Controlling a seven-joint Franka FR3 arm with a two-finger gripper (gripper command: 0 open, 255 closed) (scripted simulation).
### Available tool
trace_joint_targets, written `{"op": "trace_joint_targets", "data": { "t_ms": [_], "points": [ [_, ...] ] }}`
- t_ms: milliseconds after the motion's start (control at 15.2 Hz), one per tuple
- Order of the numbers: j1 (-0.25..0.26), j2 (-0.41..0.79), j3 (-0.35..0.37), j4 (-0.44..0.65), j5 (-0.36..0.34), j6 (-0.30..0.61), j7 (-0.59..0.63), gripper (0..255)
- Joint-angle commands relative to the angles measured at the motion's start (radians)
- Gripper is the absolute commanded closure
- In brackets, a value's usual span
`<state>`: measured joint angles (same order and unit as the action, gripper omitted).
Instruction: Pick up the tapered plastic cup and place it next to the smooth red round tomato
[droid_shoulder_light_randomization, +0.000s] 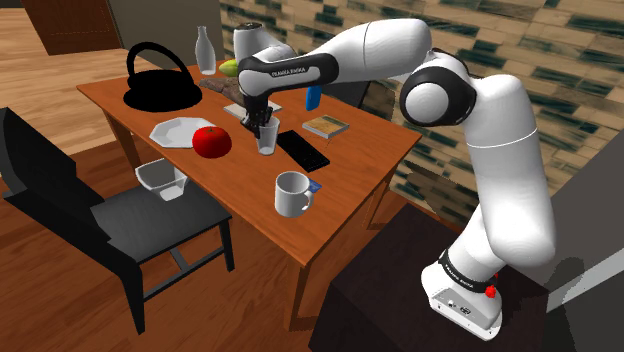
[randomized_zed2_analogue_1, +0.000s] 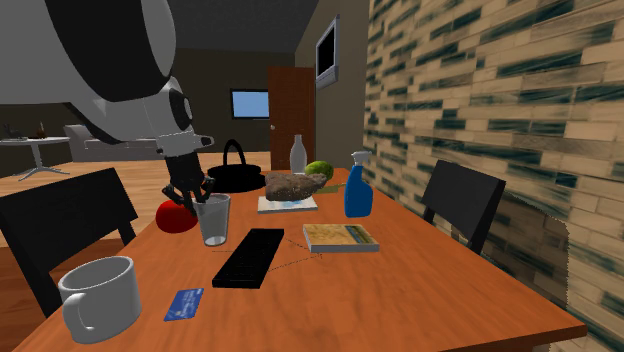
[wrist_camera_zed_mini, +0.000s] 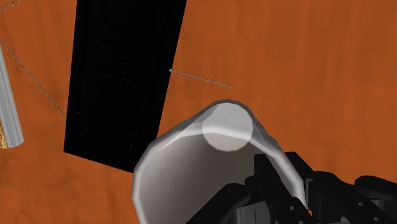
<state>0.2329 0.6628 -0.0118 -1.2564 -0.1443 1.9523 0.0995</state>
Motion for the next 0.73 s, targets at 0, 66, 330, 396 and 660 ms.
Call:
{"op": "trace_joint_targets", "data": {
  "t_ms": [0, 66, 330, 396, 660],
  "points": [
    [0.0, 0.001, 0.0, -0.003, 0.0, 0.005, 0.0, 255],
    [0.0, 0.001, 0.0, -0.003, 0.0, 0.005, 0.0, 255],
    [0.0, 0.001, 0.0, -0.003, 0.0, 0.005, 0.0, 255],
    [0.0, 0.001, 0.0, -0.003, 0.0, 0.005, 0.0, 255],
    [0.0, 0.001, 0.0, -0.003, 0.0, 0.005, 0.0, 0]
  ]
}}
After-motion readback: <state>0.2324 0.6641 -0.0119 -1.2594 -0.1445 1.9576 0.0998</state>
